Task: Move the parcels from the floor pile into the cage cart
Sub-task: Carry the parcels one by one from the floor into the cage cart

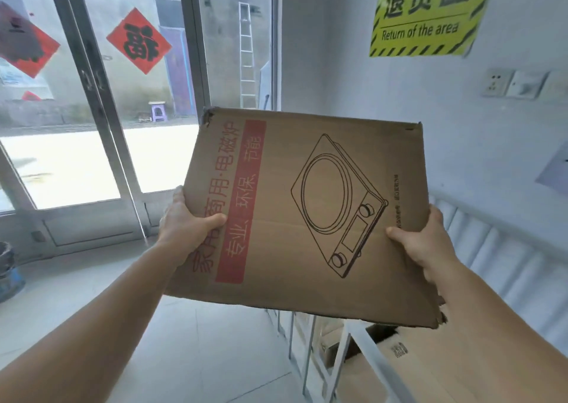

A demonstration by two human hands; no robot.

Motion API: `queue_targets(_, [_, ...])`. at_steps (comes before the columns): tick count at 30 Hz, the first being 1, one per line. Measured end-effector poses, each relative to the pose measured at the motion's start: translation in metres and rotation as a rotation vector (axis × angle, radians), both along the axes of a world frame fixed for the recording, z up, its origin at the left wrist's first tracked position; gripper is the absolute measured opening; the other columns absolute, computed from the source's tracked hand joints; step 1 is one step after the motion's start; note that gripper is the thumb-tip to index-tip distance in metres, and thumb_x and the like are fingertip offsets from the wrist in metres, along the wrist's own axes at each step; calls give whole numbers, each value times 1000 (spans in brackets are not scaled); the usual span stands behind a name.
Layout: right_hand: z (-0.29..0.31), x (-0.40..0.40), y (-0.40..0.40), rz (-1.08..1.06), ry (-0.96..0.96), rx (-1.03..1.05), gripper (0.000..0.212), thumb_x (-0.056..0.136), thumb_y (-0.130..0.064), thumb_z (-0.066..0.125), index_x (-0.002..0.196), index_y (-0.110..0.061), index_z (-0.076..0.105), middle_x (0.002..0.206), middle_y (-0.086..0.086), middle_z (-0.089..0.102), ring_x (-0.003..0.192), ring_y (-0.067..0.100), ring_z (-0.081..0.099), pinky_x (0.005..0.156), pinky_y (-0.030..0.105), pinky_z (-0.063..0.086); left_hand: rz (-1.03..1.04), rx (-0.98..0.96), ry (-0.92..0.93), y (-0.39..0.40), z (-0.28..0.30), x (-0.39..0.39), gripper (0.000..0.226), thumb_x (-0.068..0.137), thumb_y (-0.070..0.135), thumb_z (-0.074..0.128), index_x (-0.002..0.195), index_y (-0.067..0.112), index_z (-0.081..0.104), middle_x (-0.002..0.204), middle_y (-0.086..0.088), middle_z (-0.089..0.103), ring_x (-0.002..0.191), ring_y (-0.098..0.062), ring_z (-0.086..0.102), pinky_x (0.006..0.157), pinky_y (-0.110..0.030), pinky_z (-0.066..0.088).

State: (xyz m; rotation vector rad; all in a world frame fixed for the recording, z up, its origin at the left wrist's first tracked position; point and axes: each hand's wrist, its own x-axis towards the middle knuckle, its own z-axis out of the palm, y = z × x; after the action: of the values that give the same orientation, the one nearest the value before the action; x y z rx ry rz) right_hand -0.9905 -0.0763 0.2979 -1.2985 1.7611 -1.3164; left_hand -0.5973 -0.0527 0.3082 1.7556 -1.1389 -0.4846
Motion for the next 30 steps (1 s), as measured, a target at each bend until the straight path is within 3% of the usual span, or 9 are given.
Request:
queue_targets(6, [-6,-10,-39,-168,-21,45,96,79,-22,80,152,-22,19,146,7,45,127,30,48,105,44,41,-184,5,-34,-101,5,-7,72,54,51,80,112,37,41,103,5,63,92,-20,65,78,-47,57])
queue_targets(14, [-28,-41,-92,-356,-49,74,96,80,-21,79,153,-22,18,150,6,41,131,30,45,106,43,38,-348,0,-122,-226,3,-55,66,61,44,84,110,31,42,103,5,62,92,-19,63,76,-43,55])
queue_targets(19, [-53,-73,-146,-427,-102,93,98,80,-20,79,154,-23,15,152,6,38,133,30,42,107,44,37,-416,21,-177,-310,-4,-96,77,44,58,79,108,33,43,102,4,65,91,-21,65,79,-46,56])
queue_targets(25, [-72,-112,-211,-495,-167,128,98,82,-16,78,155,-23,13,151,7,39,134,31,42,106,42,35,-493,105,-254,-407,-17,-152,101,38,66,75,125,31,39,111,2,62,99,-23,63,86,-47,53])
queue_targets(30, [-92,-139,-242,-557,-210,180,98,82,-14,77,156,-23,13,152,6,39,134,29,42,106,40,34,-562,175,-298,-468,-38,-197,99,60,50,84,140,27,29,125,-1,54,100,-22,60,81,-38,51])
